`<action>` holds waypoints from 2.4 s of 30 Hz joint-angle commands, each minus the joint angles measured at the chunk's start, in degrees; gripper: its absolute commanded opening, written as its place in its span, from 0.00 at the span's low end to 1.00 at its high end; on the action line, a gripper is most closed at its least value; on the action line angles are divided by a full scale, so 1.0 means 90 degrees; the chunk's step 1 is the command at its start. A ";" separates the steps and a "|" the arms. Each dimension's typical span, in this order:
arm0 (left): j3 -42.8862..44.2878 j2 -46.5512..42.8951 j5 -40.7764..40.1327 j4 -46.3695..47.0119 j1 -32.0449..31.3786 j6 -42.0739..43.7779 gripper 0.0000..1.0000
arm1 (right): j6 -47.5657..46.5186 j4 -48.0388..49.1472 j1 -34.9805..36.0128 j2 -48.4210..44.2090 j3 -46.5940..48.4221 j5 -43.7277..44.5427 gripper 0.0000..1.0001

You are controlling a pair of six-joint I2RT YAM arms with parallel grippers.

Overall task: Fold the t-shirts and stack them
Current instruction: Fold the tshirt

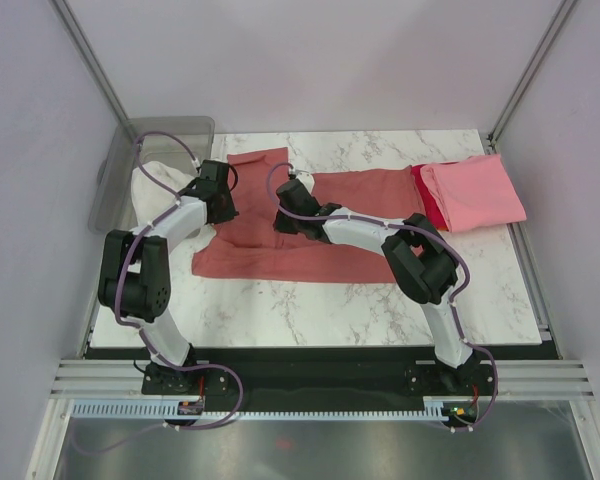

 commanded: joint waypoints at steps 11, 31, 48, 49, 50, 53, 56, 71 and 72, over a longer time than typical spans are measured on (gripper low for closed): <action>0.0358 0.0062 -0.0387 -0.0182 -0.0025 0.0287 0.02 | -0.0076 -0.0017 0.0023 -0.0095 0.0066 0.0063 0.11; 0.0261 0.0463 -0.0650 -0.0280 -0.0025 0.0112 0.14 | 0.0013 0.0130 0.0111 0.0159 -0.0100 -0.0181 0.39; 0.0105 0.0023 -0.0582 -0.0231 -0.0025 0.0151 0.38 | -0.0066 0.0130 0.0228 -0.0046 -0.0130 -0.0005 0.15; 0.0105 0.0033 -0.0572 -0.0240 -0.0025 0.0151 0.39 | -0.0075 0.0110 0.0237 -0.0027 -0.0110 -0.0025 0.08; 0.0105 0.0043 -0.0563 -0.0231 -0.0025 0.0151 0.40 | -0.0075 0.0110 0.0238 -0.0017 -0.0091 -0.0035 0.06; 0.0105 0.0082 -0.0485 -0.0221 -0.0025 0.0180 0.42 | -0.0085 0.0110 0.0238 -0.0065 -0.0090 0.0004 0.00; 0.0105 0.0121 -0.0377 -0.0221 -0.0025 0.0199 0.40 | -0.0105 0.0110 0.0238 -0.0172 -0.0129 0.0053 0.00; 0.0163 0.0482 -0.0318 -0.0397 -0.0025 0.0248 0.41 | -0.0105 0.0120 0.0238 -0.0241 -0.0198 0.0053 0.00; 0.0163 0.0492 -0.0309 -0.0407 -0.0025 0.0248 0.40 | -0.0105 0.0120 0.0238 -0.0241 -0.0207 0.0053 0.00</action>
